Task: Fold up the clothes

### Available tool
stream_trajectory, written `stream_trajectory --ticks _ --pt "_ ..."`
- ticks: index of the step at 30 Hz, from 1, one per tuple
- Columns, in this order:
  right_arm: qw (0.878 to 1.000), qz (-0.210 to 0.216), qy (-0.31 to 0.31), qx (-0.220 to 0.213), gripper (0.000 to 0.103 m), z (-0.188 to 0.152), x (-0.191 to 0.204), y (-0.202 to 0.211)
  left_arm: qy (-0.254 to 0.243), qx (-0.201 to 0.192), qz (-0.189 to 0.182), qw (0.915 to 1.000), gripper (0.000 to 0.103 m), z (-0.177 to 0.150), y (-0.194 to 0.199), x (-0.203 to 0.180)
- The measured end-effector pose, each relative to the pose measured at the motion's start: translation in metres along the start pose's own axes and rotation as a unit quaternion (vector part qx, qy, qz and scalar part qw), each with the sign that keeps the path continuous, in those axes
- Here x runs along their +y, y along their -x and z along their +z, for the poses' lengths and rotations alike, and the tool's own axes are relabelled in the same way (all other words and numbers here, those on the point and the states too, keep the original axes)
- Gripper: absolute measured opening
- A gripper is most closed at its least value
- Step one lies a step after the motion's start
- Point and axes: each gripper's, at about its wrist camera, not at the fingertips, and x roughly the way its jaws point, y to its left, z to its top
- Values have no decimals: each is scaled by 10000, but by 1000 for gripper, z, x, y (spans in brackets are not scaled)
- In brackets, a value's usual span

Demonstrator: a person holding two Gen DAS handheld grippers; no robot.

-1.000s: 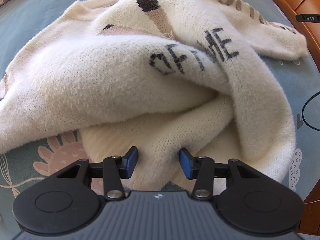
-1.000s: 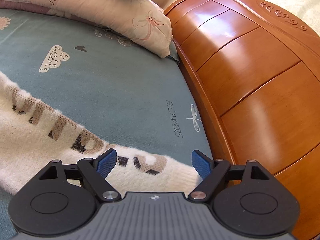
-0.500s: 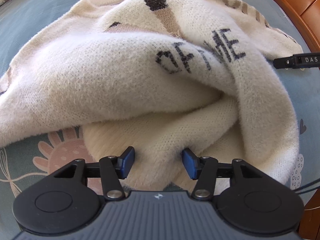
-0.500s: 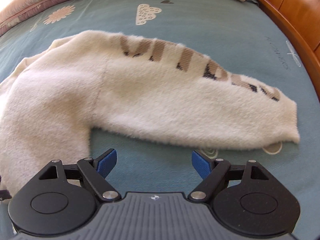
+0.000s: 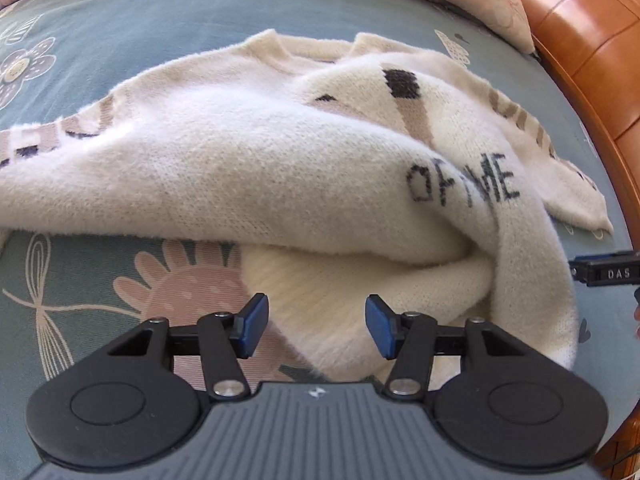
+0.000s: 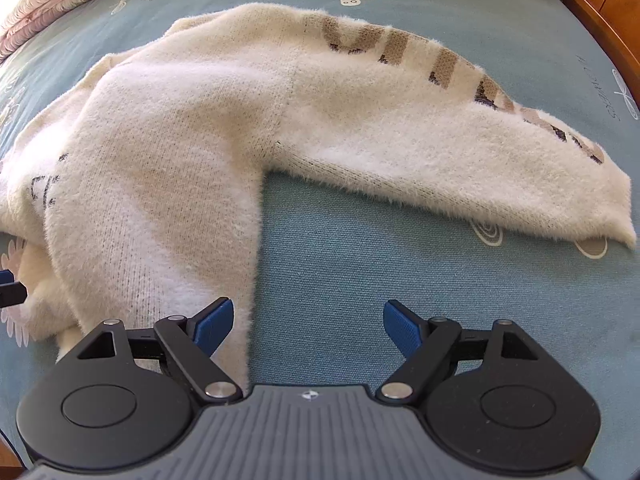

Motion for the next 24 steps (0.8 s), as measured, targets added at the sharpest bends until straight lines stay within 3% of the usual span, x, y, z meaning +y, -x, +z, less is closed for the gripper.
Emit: stream_trajectory --ticks 3,7,14,16,17,18,20,24 --pt "9999 -50 -81 -56 85 -4 2 4 660 -237 -112 9975 55 4 -2 32" --pt "9997 -101 -194 -95 85 -10 7 6 1653 -529 -409 9840 58 8 -9 73" --pt "9988 -314 -368 -77 85 -13 21 4 2350 -737 -806 9658 66 18 -36 108" --pt "9984 -396 -376 -107 85 -12 25 5 2387 -733 -931 9638 64 24 -41 113" --pt "9982 -432 -392 -115 85 -11 26 6 2313 -744 -925 9656 56 29 -41 113" --pt "9980 -464 -415 -118 85 -10 27 6 2226 -761 -908 9677 40 35 -41 113" --pt "9975 -527 -461 -125 85 -8 29 7 2072 -767 -909 9710 33 49 -37 114" --pt "9968 -621 -473 -166 85 -3 34 11 1464 -982 -852 9806 30 85 -24 109"
